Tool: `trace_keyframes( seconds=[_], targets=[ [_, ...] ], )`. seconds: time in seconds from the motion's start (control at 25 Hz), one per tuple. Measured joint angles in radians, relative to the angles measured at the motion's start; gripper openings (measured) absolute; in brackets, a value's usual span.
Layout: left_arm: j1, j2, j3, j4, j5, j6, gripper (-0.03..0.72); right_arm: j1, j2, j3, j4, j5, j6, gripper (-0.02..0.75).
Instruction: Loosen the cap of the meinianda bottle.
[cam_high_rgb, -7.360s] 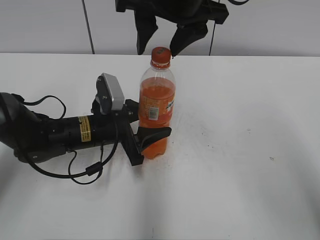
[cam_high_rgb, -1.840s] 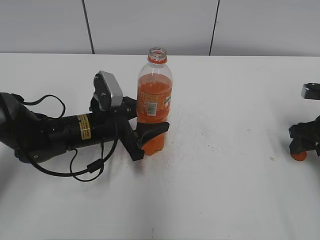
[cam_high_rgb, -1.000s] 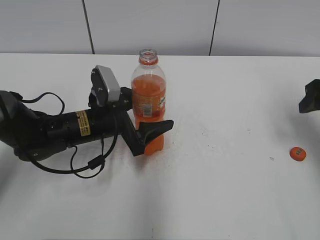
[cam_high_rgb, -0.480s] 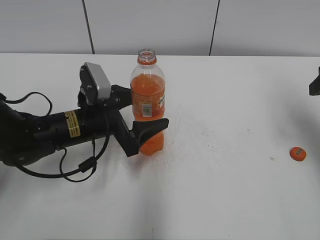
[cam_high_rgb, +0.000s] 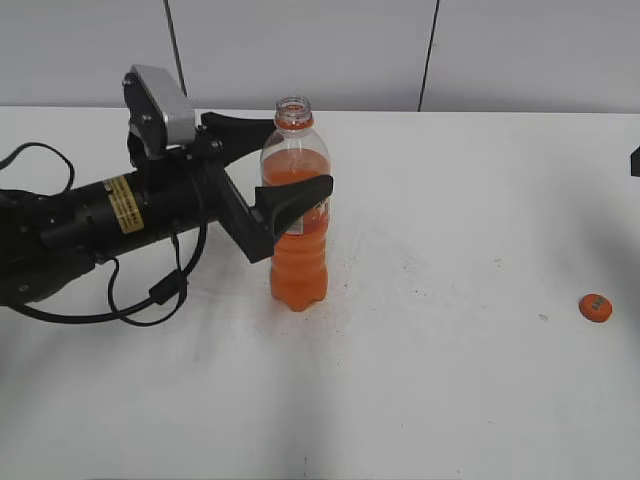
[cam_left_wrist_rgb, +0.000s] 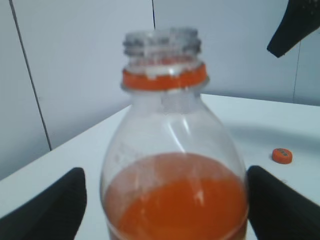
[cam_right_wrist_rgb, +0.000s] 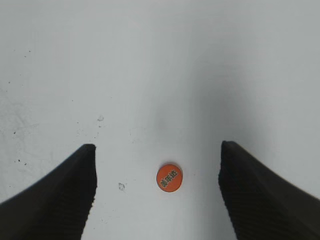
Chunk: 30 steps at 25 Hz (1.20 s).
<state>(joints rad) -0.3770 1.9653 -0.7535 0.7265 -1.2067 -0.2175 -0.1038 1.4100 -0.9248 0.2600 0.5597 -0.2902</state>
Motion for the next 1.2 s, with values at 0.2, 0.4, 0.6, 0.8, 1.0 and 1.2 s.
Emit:
trace_keyframes(
  seconds=[0.2,0.4,0.6,0.8,1.0,1.2],
  targets=[
    [0.0,-0.081,0.001,-0.001,-0.001,0.0,0.583,0.0,-0.006,0.0,0.003,0.01,0.011,0.57],
    [0.0,-0.143,0.001,-0.001,-0.001,0.0,0.583,0.0,-0.007,-0.006,0.019,0.096,0.03,0.57],
    [0.0,-0.239,0.001,-0.001,0.0,0.0,0.583,0.0,-0.033,-0.032,0.021,0.171,0.033,0.57],
    [0.0,-0.383,0.001,-0.001,0.044,-0.077,0.583,0.0,-0.072,-0.085,0.02,0.238,0.036,0.57],
    [0.0,-0.547,0.001,-0.011,0.404,-0.104,0.583,0.0,-0.111,-0.115,0.02,0.315,0.037,0.571],
    [0.0,-0.72,0.002,-0.146,0.763,-0.105,0.583,0.0,-0.126,-0.139,0.02,0.367,0.037,0.571]
  ],
)
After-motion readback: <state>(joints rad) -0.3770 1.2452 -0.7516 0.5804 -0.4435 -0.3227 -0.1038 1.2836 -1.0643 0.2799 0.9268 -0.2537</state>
